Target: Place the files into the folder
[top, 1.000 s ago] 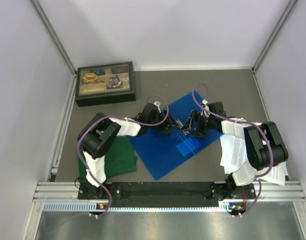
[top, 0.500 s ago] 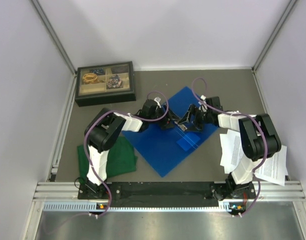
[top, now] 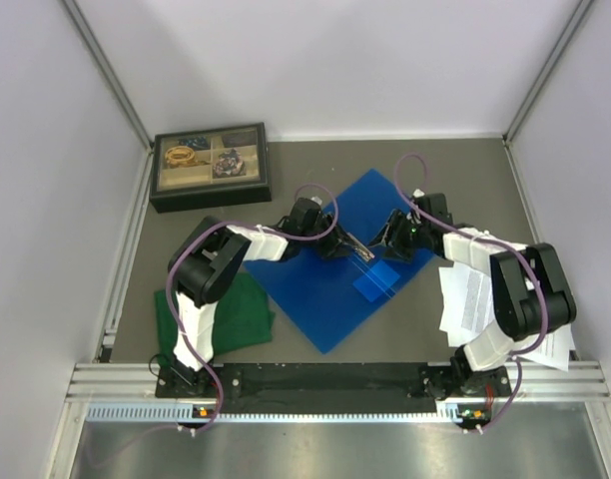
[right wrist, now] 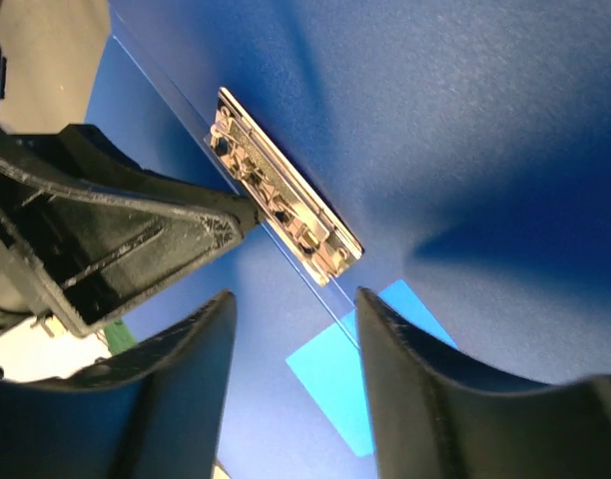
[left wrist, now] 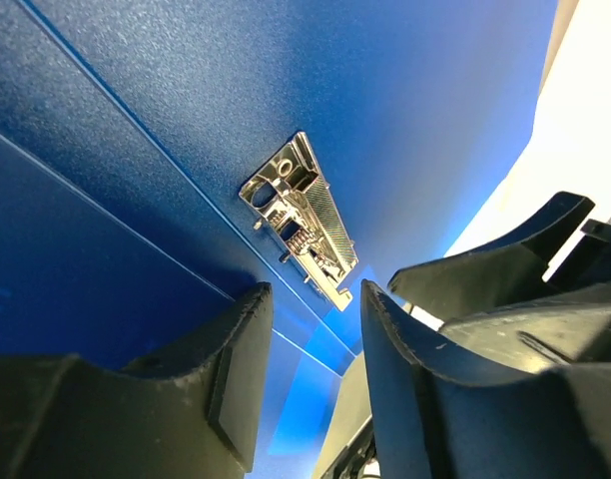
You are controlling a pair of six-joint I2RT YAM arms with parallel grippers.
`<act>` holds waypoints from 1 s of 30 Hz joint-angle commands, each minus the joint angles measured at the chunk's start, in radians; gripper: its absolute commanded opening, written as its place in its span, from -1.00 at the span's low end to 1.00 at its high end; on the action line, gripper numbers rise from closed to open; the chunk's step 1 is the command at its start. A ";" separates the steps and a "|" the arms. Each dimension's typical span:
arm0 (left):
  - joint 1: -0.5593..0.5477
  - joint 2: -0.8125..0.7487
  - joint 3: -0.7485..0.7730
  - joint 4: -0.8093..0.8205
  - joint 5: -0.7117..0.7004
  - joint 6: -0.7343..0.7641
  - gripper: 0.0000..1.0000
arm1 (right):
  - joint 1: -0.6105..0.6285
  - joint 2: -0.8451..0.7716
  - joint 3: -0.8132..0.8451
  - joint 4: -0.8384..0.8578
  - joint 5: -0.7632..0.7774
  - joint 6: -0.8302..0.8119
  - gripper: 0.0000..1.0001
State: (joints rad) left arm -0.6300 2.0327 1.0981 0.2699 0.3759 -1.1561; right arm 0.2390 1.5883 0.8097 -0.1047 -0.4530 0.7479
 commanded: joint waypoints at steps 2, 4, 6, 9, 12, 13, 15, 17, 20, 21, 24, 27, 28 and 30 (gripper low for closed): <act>-0.013 0.003 -0.003 -0.161 -0.124 0.044 -0.02 | -0.004 0.059 0.000 0.076 -0.067 -0.015 -0.18; -0.013 0.003 -0.006 -0.150 -0.124 0.049 -0.02 | -0.004 0.081 0.009 0.082 -0.085 -0.041 -0.27; -0.013 0.003 -0.012 -0.130 -0.123 0.050 -0.03 | -0.004 0.108 0.014 0.092 -0.099 -0.061 -0.34; -0.013 0.004 -0.003 -0.139 -0.120 0.055 -0.06 | -0.009 0.140 0.014 0.097 -0.119 -0.078 -0.39; -0.014 0.006 0.006 -0.164 -0.126 0.061 -0.07 | -0.012 0.160 0.002 0.151 -0.162 -0.067 -0.44; -0.014 0.004 0.003 -0.166 -0.129 0.061 -0.07 | -0.012 0.162 -0.003 0.163 -0.171 -0.067 -0.48; -0.016 0.001 0.000 -0.170 -0.135 0.064 -0.07 | -0.013 0.168 -0.012 0.172 -0.176 -0.067 -0.57; -0.014 -0.003 -0.003 -0.169 -0.138 0.068 -0.07 | -0.015 0.171 -0.018 0.183 -0.179 -0.068 -0.73; -0.014 -0.003 -0.003 -0.172 -0.140 0.081 -0.07 | -0.021 0.177 -0.030 0.197 -0.182 -0.065 -0.83; -0.016 -0.003 -0.001 -0.175 -0.141 0.084 -0.07 | -0.021 0.182 -0.030 0.195 -0.184 -0.067 -0.88; -0.016 -0.005 0.009 -0.198 -0.153 0.116 -0.07 | -0.026 0.203 -0.023 0.191 -0.187 -0.073 -1.00; -0.017 -0.003 0.049 -0.260 -0.181 0.173 -0.04 | -0.026 0.223 -0.015 0.175 -0.182 -0.081 -1.00; -0.017 0.003 0.066 -0.285 -0.195 0.185 -0.04 | -0.026 0.226 -0.014 0.168 -0.174 -0.082 -1.00; -0.017 0.014 0.120 -0.383 -0.238 0.208 -0.06 | -0.026 0.233 -0.009 0.143 -0.152 -0.087 -1.00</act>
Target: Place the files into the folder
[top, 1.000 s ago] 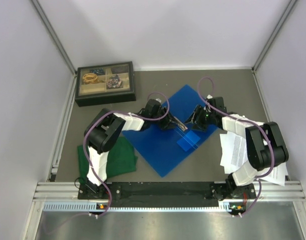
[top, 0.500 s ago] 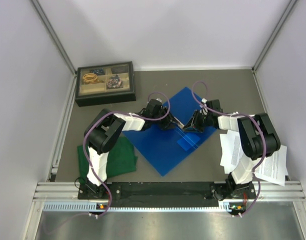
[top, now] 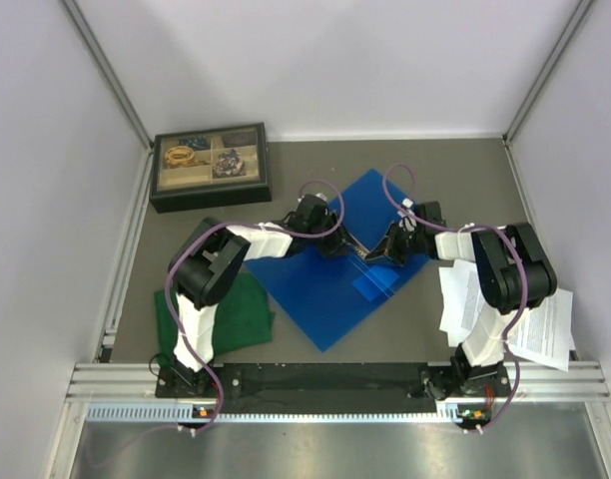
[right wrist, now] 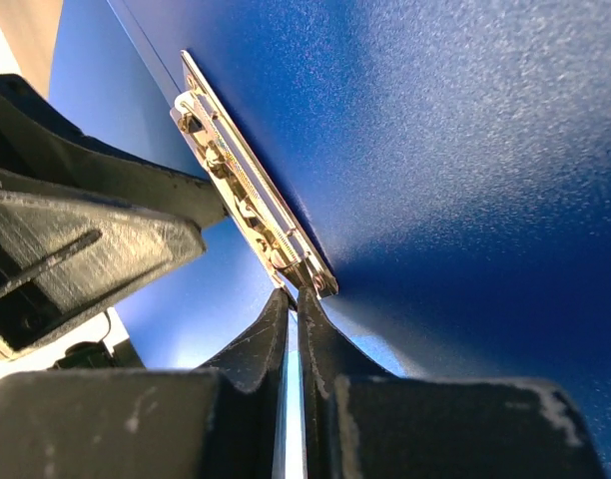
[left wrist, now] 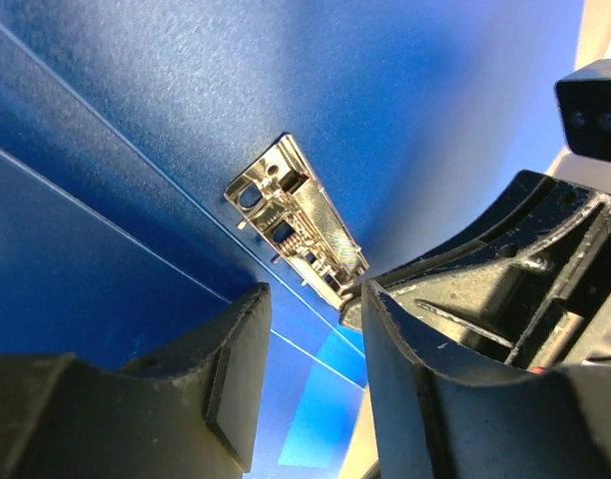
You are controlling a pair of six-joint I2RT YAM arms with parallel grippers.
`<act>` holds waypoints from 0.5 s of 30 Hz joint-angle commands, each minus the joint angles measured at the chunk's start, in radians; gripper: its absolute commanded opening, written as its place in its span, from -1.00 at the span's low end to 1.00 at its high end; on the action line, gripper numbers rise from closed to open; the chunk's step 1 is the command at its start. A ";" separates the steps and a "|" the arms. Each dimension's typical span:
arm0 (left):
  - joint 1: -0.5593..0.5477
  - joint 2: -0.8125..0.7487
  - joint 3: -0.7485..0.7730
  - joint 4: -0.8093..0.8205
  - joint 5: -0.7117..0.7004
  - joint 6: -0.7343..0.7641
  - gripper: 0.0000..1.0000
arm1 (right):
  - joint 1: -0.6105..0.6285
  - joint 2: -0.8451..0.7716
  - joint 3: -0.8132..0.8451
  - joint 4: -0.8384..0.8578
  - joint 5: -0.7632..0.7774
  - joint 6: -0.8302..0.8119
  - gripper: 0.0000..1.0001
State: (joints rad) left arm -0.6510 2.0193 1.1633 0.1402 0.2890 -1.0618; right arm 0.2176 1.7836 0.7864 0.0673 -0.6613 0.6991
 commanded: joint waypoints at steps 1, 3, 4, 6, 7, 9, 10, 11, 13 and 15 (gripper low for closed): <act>0.001 0.030 0.068 -0.278 -0.163 0.118 -0.10 | -0.004 0.040 0.016 -0.041 0.071 -0.038 -1.00; -0.002 0.033 0.102 -0.320 -0.194 0.138 -0.12 | -0.004 0.043 0.019 -0.052 0.095 -0.033 -1.00; -0.004 0.041 0.113 -0.327 -0.214 0.146 -0.15 | -0.004 0.045 0.019 -0.052 0.097 -0.029 -1.00; -0.006 0.061 0.160 -0.390 -0.231 0.164 -0.17 | -0.004 0.043 0.010 -0.043 0.103 -0.013 -1.00; -0.006 0.067 0.174 -0.408 -0.253 0.169 -0.18 | -0.004 0.040 0.005 -0.034 0.106 -0.009 -1.00; -0.006 0.071 0.194 -0.421 -0.264 0.177 -0.20 | -0.004 0.028 -0.010 -0.023 0.112 0.000 -1.00; -0.007 0.075 0.194 -0.419 -0.266 0.178 -0.20 | -0.004 0.025 -0.013 -0.017 0.111 0.002 -1.00; -0.006 0.076 0.203 -0.418 -0.261 0.175 -0.21 | -0.004 0.022 -0.018 -0.014 0.111 0.002 -1.00; -0.007 0.090 0.208 -0.413 -0.260 0.171 -0.24 | -0.003 0.016 -0.018 -0.017 0.114 0.000 -1.00; -0.007 0.101 0.217 -0.415 -0.258 0.160 -0.32 | -0.004 0.008 -0.019 -0.021 0.120 -0.004 -1.00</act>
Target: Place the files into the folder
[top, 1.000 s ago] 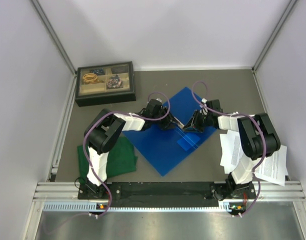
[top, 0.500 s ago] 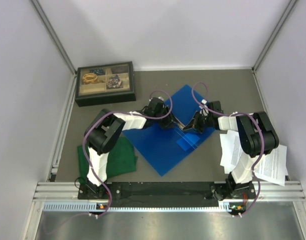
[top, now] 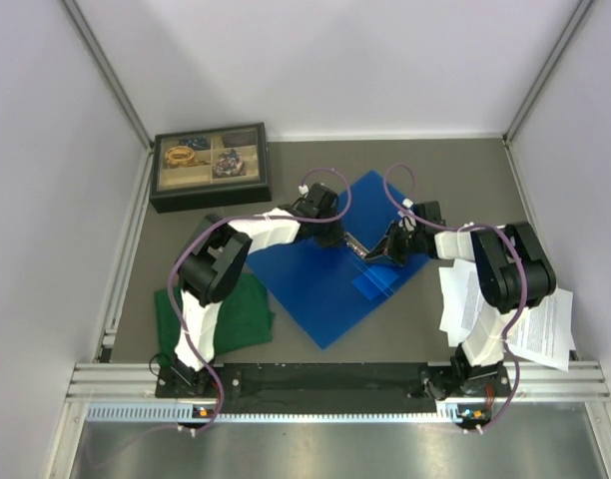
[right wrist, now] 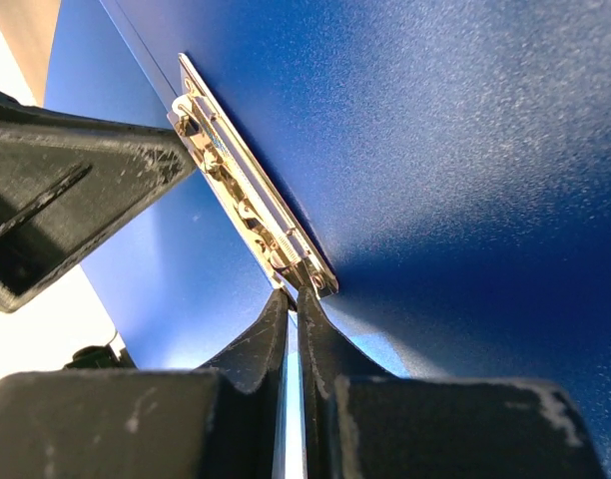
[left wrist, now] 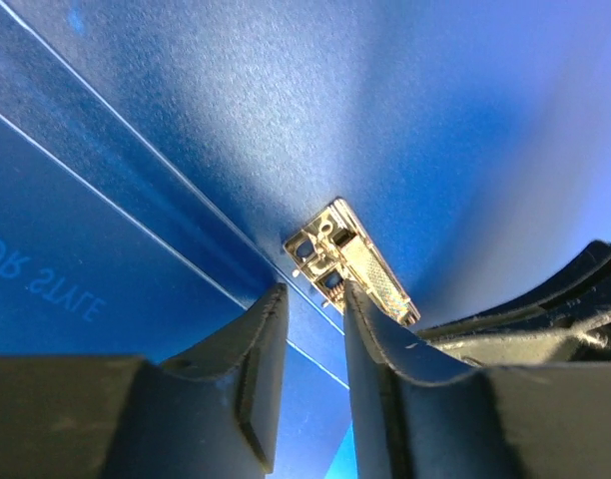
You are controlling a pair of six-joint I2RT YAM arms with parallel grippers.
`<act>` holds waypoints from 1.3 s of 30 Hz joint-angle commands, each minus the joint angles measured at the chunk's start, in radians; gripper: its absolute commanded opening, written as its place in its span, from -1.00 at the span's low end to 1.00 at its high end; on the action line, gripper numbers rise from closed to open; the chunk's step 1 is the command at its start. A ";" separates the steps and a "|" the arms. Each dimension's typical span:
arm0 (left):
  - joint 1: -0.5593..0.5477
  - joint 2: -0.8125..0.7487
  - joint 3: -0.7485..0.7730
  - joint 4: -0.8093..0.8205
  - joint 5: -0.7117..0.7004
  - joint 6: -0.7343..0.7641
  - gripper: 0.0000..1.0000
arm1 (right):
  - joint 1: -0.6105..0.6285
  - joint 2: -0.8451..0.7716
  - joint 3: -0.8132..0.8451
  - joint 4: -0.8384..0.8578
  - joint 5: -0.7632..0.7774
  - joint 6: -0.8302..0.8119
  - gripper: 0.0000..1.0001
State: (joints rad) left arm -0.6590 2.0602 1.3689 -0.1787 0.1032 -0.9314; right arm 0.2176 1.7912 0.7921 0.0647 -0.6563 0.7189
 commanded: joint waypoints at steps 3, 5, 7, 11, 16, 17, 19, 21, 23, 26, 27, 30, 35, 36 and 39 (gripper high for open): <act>-0.001 0.075 0.018 -0.096 -0.068 0.005 -0.41 | -0.004 -0.004 -0.022 -0.025 0.119 -0.026 -1.00; -0.005 0.083 0.025 -0.100 -0.069 -0.010 -0.42 | 0.005 -0.006 -0.014 -0.029 0.122 -0.032 -1.00; -0.005 0.097 0.032 -0.108 -0.068 -0.023 -0.54 | 0.015 -0.007 -0.013 -0.031 0.141 -0.035 -1.00; -0.007 0.112 0.051 -0.159 -0.083 -0.012 -0.73 | 0.025 -0.013 -0.022 -0.026 0.168 -0.036 -1.00; -0.007 0.135 0.088 -0.209 -0.077 0.055 -1.00 | 0.042 0.000 0.002 -0.062 0.214 -0.059 -1.00; -0.007 0.135 0.088 -0.214 -0.074 0.065 -1.00 | 0.049 -0.003 0.006 -0.062 0.242 -0.061 -1.00; -0.007 0.132 0.087 -0.226 -0.071 0.088 -1.00 | 0.058 -0.006 0.016 -0.114 0.285 -0.065 -1.00; -0.007 0.127 0.088 -0.238 -0.062 0.097 -1.00 | 0.074 -0.006 0.027 -0.173 0.355 -0.070 -1.00; -0.007 0.123 0.085 -0.240 -0.042 0.100 -1.00 | 0.083 -0.006 0.035 -0.225 0.435 -0.075 -1.00; -0.008 0.117 0.079 -0.234 -0.019 0.112 -1.00 | 0.092 0.010 0.029 -0.273 0.527 -0.068 -1.00; -0.008 0.112 0.078 -0.231 -0.014 0.120 -1.00 | 0.095 0.020 0.029 -0.284 0.543 -0.068 -1.00; -0.008 0.071 0.044 -0.150 0.038 0.184 -0.69 | 0.100 0.063 0.012 -0.263 0.541 -0.055 -1.00; -0.008 -0.040 -0.002 -0.045 0.093 0.310 -0.23 | 0.112 0.083 -0.011 -0.238 0.547 -0.035 -1.00; -0.008 -0.051 0.002 -0.048 0.116 0.321 -0.23 | 0.114 0.082 -0.011 -0.238 0.547 -0.033 -1.00; -0.011 -0.086 -0.010 -0.029 0.153 0.339 -0.33 | 0.115 0.071 0.005 -0.244 0.541 -0.035 -1.00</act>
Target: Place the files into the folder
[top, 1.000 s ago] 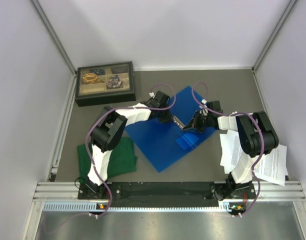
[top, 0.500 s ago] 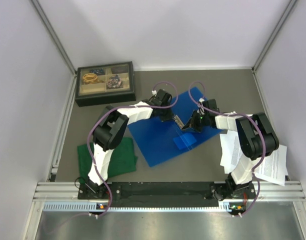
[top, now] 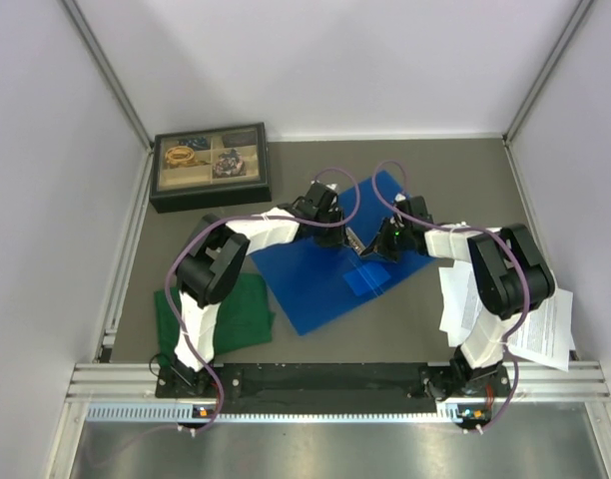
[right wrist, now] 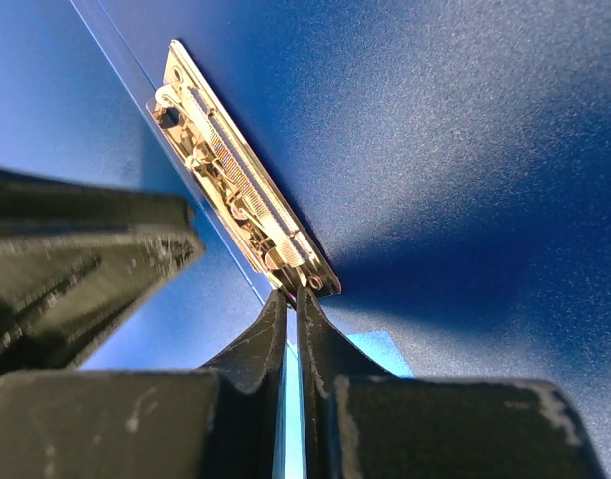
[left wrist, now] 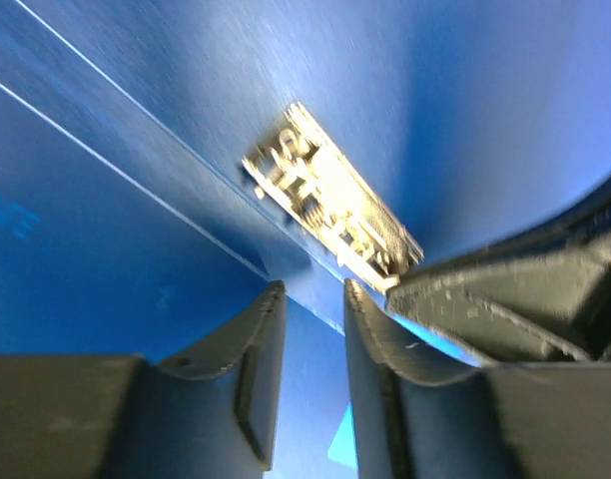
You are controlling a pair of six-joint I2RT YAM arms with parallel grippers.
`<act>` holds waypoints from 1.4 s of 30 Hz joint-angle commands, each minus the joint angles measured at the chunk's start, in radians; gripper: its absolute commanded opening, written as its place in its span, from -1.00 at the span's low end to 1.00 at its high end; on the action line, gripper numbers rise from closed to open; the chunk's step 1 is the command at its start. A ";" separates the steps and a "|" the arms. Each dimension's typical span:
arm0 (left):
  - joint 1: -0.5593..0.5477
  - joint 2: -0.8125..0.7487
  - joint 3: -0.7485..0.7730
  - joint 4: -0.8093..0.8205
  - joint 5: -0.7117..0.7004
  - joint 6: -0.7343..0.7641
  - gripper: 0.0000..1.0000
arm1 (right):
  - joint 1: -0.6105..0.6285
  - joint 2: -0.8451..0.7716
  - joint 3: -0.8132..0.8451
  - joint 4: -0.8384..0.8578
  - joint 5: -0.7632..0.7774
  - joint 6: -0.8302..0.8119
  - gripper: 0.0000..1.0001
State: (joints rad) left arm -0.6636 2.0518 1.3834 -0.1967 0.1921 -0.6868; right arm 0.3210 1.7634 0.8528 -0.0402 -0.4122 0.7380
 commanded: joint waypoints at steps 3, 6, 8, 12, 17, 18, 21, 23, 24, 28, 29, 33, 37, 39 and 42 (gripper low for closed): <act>-0.016 -0.064 -0.044 0.008 0.119 0.070 -0.46 | 0.012 0.090 -0.028 -0.158 0.282 -0.052 -1.00; -0.034 -0.025 -0.060 0.025 0.144 0.052 -0.53 | 0.013 0.081 -0.012 -0.162 0.260 -0.049 -1.00; -0.045 0.008 -0.063 0.007 0.124 0.043 -0.59 | 0.015 0.076 -0.003 -0.170 0.251 -0.049 -1.00; -0.047 0.042 -0.092 -0.032 0.095 0.053 -0.67 | 0.015 0.057 0.017 -0.188 0.248 -0.065 -1.00; -0.039 0.047 -0.130 -0.069 0.086 0.089 -0.69 | 0.013 0.042 0.049 -0.182 0.210 -0.065 -1.00; -0.039 0.047 -0.133 -0.072 0.092 0.096 -0.69 | 0.015 0.039 0.054 -0.187 0.210 -0.065 -1.00; -0.039 0.047 -0.136 -0.078 0.099 0.099 -0.70 | 0.016 0.015 0.060 -0.188 0.200 -0.066 -1.00; -0.039 0.047 -0.139 -0.070 0.099 0.101 -0.71 | 0.015 -0.008 0.066 -0.197 0.210 -0.069 -1.00; -0.041 0.048 -0.145 -0.070 0.104 0.101 -0.72 | 0.015 -0.015 0.077 -0.210 0.217 -0.078 -1.00; -0.042 0.054 -0.155 -0.058 0.115 0.096 -0.74 | 0.015 -0.015 0.101 -0.230 0.243 -0.092 -1.00; -0.042 0.054 -0.158 -0.058 0.113 0.098 -0.74 | 0.015 -0.009 0.103 -0.228 0.243 -0.092 -1.00; -0.042 0.054 -0.165 -0.063 0.107 0.099 -0.75 | 0.016 0.024 0.109 -0.216 0.245 -0.081 -1.00; -0.042 0.048 -0.168 -0.076 0.101 0.089 -0.77 | 0.016 0.054 0.098 -0.239 0.329 -0.075 -1.00; -0.042 0.042 -0.178 -0.075 0.102 0.079 -0.77 | 0.021 0.074 0.091 -0.253 0.377 -0.078 -1.00; -0.044 0.041 -0.193 -0.064 0.110 0.073 -0.77 | 0.030 0.100 0.092 -0.267 0.403 -0.086 -1.00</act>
State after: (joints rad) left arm -0.7040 2.0476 1.2690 -0.0998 0.3790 -0.6510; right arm 0.3485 1.7683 0.9604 -0.2214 -0.2905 0.6998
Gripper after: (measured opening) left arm 0.114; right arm 0.011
